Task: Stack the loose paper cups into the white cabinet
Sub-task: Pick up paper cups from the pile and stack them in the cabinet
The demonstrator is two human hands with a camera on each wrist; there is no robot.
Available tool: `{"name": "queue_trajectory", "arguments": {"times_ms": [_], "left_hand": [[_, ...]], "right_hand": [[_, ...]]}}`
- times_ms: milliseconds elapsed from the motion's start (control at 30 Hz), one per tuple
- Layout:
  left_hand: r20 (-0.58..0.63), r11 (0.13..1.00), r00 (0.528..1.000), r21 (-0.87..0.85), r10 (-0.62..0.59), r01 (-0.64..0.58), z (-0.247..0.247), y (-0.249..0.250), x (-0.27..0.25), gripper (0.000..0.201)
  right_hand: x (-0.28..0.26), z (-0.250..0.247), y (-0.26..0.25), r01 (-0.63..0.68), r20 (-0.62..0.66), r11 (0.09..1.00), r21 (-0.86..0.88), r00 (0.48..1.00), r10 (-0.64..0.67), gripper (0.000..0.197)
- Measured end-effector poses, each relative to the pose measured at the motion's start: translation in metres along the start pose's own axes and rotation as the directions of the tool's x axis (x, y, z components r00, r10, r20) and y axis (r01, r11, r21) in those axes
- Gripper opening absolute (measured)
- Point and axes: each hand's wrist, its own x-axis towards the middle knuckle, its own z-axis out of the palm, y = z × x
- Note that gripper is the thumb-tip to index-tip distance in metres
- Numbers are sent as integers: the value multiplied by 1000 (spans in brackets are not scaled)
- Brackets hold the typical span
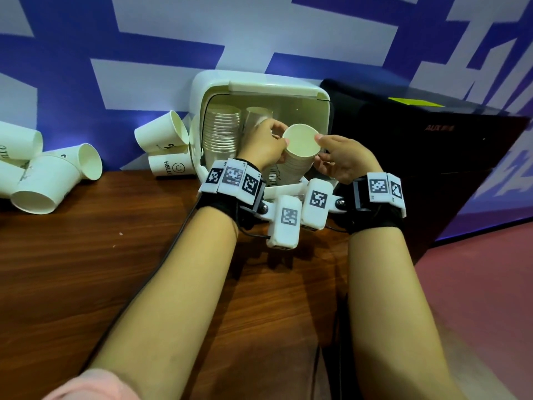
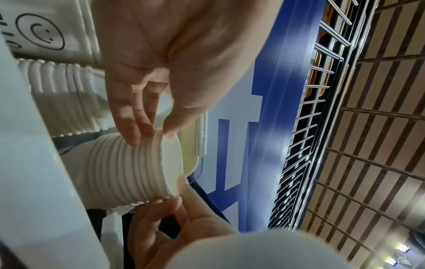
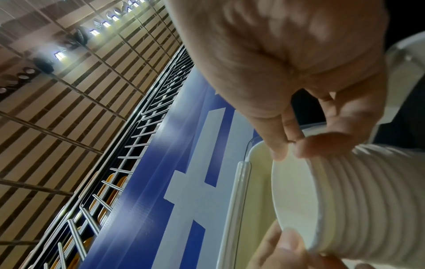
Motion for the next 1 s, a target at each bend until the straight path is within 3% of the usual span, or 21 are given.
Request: {"name": "queue_trajectory", "arguments": {"times_ms": [200, 433, 1000], "left_hand": [[-7, 1000, 1000, 0, -28, 28, -2, -2, -2, 29], [2, 999, 999, -10, -46, 46, 1, 3, -4, 33], [56, 996, 997, 74, -46, 42, 0, 5, -9, 35]], "right_hand": [[2, -1, 2, -2, -9, 1000, -12, 1000, 2, 13], [2, 5, 0, 7, 42, 989, 146, 999, -13, 13], [-6, 13, 4, -44, 140, 999, -1, 989, 44, 20]]}}
